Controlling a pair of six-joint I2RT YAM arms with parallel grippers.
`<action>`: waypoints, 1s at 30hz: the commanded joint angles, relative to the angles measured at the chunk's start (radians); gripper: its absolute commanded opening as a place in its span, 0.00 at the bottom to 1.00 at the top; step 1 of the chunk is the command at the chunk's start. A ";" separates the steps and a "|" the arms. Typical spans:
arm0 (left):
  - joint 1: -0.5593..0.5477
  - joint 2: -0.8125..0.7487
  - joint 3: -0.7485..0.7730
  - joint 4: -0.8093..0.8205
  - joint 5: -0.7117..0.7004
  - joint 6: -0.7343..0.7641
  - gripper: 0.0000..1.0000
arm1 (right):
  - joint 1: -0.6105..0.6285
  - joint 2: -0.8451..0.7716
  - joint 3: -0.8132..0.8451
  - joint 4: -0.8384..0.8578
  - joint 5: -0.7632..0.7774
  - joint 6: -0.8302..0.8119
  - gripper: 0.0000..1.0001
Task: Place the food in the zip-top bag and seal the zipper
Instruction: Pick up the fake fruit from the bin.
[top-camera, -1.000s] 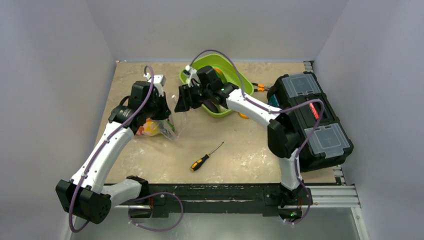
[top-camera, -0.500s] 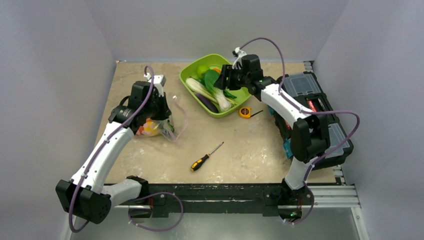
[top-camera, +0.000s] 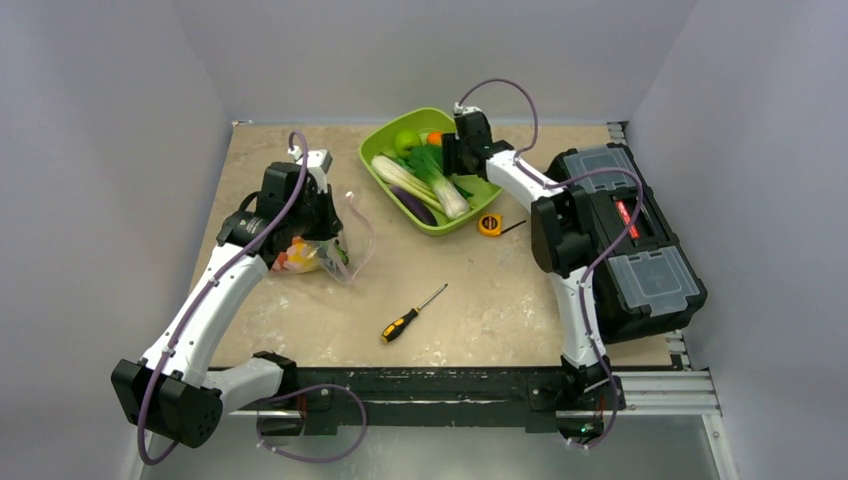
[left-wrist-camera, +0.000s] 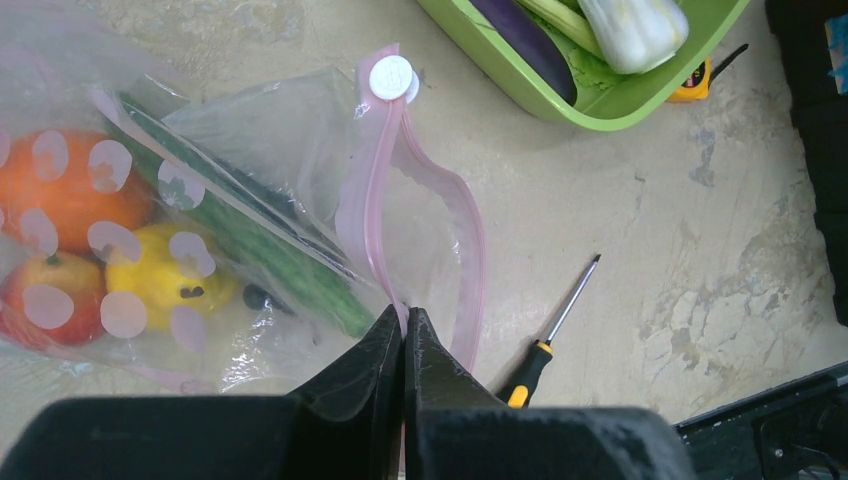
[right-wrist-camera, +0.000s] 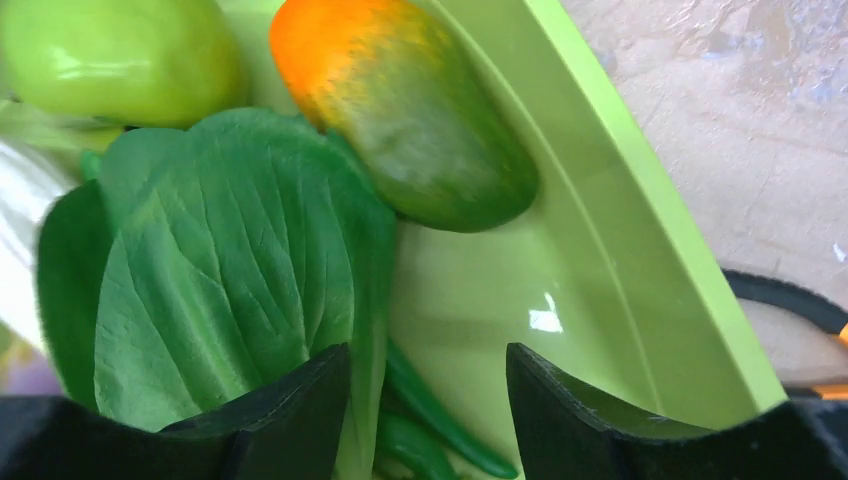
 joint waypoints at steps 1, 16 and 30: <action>-0.008 -0.004 0.012 0.023 -0.004 0.008 0.00 | -0.013 0.021 0.080 -0.015 0.100 -0.113 0.57; -0.008 0.031 0.015 0.021 -0.017 0.012 0.00 | -0.012 0.078 0.178 0.085 0.010 -0.185 0.58; -0.008 0.052 0.018 0.016 -0.022 0.015 0.00 | -0.014 0.278 0.411 0.174 -0.060 -0.203 0.61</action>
